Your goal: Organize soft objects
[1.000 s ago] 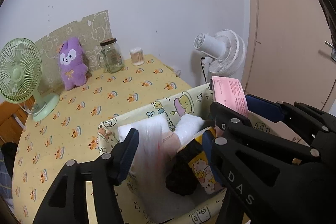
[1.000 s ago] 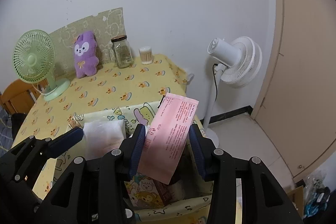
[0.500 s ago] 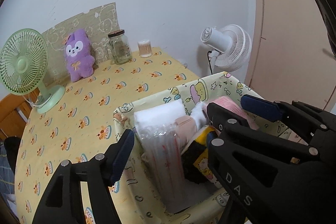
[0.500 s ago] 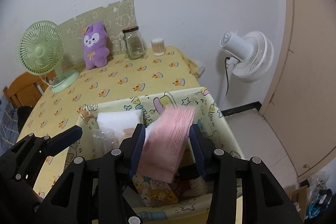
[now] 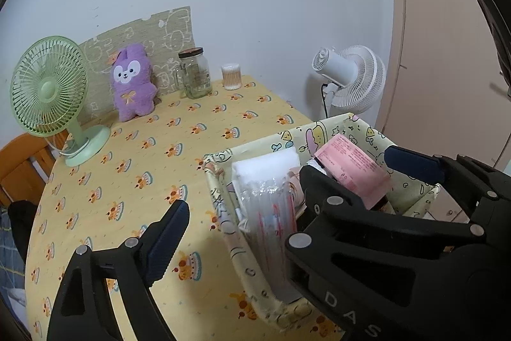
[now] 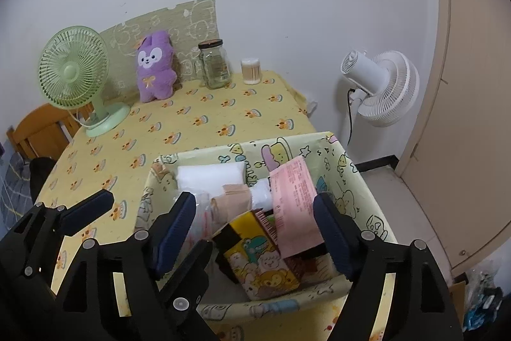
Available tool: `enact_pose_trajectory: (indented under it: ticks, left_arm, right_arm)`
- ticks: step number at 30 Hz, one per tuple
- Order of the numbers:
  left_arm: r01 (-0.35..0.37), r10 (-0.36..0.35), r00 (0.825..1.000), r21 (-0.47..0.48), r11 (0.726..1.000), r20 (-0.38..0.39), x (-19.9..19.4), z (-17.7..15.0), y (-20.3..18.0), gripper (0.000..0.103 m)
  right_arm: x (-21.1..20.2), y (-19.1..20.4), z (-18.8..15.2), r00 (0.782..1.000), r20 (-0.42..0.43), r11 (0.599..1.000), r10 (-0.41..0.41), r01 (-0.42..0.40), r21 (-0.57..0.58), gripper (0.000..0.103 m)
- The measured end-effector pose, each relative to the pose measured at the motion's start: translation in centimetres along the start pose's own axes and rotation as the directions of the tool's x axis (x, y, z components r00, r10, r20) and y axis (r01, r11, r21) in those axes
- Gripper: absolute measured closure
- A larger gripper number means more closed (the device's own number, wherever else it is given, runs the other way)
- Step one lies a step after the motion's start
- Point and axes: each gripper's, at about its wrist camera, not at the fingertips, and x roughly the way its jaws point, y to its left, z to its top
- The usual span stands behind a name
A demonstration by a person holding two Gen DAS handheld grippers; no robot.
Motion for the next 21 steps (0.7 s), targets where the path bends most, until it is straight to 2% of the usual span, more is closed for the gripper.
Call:
enact_pose_trajectory:
  ticks: [9, 21]
  left_arm:
    - [0.003, -0.003, 1.000, -0.034, 0.999, 0.025, -2.3, -0.4, 1.4, 0.010]
    - [-0.056, 0.061, 0.994, -0.058, 0.997, 0.088, -6.4, -1.0, 3.6, 0.006]
  right_arm:
    - [-2.3, 1.8, 0.0, 0.999, 0.029, 1.000, -0.025, 0.026, -0.017, 0.017]
    - [-5.8, 4.6, 0.1, 0.996, 0.084, 0.998, -0.014, 0.019, -0.052, 0.017]
